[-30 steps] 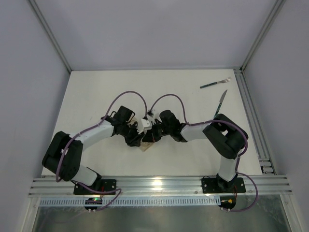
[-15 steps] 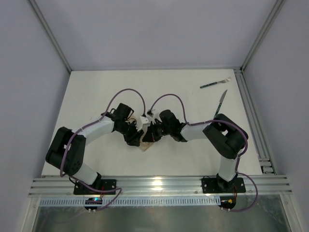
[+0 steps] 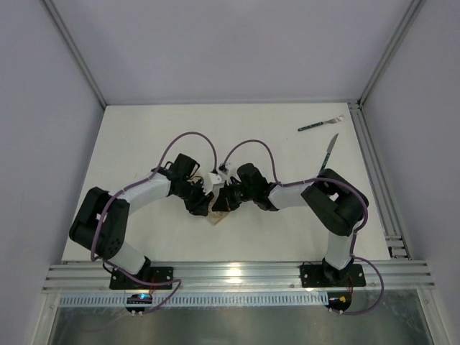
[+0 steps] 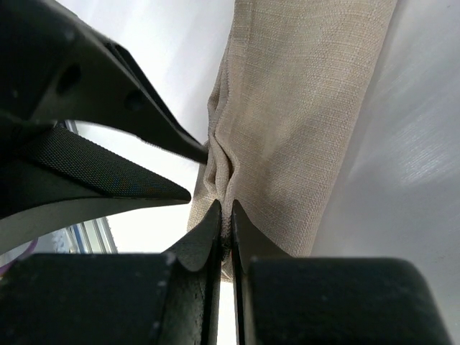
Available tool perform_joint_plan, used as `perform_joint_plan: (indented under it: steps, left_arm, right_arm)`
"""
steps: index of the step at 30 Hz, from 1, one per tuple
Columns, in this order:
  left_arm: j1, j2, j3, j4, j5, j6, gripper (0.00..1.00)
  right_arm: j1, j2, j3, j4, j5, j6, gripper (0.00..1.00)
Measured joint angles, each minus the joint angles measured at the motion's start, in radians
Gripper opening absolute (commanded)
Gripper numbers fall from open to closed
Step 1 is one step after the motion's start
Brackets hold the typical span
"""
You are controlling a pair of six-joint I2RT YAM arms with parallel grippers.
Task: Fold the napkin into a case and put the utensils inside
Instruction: Grasp the top corner of the smaller rectangle folded napkin from the folded napkin.
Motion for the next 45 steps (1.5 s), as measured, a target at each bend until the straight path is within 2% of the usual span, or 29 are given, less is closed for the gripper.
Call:
perform_joint_plan:
  steps: [4,6,10,20,28,45]
  left_arm:
    - [0.000,0.008,0.000,-0.022,0.020,0.028,0.27]
    - [0.000,0.008,0.000,-0.033,0.021,0.040,0.21]
    - [0.002,0.008,0.000,-0.042,0.024,0.064,0.00]
    - [0.000,-0.010,-0.006,-0.050,0.053,0.103,0.00]
    - [-0.047,-0.048,-0.034,-0.061,0.069,0.165,0.00]
    - [-0.015,-0.129,-0.074,0.005,0.061,0.130,0.00]
  right_arm:
    - [0.000,0.002,0.005,-0.003,0.000,0.000,0.04]
    - [0.000,0.008,0.012,-0.007,0.000,0.000,0.04]
    - [0.002,0.015,0.019,-0.010,0.000,0.000,0.04]
    - [0.018,0.026,0.055,-0.028,-0.002,0.000,0.04]
    - [0.020,0.046,0.096,-0.032,-0.008,0.000,0.04]
    - [0.035,0.097,0.087,-0.048,-0.101,-0.071,0.04]
